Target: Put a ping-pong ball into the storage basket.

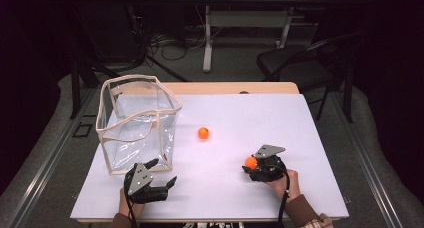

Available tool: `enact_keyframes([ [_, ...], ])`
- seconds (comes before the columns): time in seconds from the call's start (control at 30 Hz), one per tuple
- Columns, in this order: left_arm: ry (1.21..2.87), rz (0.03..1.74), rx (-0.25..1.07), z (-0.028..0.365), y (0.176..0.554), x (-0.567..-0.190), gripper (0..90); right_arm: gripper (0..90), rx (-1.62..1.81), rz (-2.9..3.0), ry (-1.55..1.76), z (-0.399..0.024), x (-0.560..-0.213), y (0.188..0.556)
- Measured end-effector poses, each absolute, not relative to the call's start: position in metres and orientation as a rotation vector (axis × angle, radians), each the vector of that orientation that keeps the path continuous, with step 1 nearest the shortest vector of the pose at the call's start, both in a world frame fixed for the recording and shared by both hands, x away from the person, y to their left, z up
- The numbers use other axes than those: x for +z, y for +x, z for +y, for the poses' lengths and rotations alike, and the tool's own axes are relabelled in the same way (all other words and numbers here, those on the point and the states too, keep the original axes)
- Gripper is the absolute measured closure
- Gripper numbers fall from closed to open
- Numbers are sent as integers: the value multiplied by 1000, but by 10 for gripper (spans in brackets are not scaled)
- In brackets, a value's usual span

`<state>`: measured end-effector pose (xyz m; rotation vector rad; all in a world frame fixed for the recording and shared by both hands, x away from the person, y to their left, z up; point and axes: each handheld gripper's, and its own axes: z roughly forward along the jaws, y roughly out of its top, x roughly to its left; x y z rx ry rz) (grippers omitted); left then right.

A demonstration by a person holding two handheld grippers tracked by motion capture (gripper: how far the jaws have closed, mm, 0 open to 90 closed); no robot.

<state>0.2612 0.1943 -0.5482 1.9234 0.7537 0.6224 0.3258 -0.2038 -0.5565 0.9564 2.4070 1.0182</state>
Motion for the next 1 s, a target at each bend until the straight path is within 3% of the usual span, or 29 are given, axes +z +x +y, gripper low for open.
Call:
enact_keyframes([
  [0.23, 1923, 754, 620, 194, 261, -548, 159, 497, 1004, 2404, 966, -205, -558, 327],
  [1.0, 1928, 749, 625, 194, 260, -548, 159, 499, 1064, 2338, 937, -206, -546, 322],
])
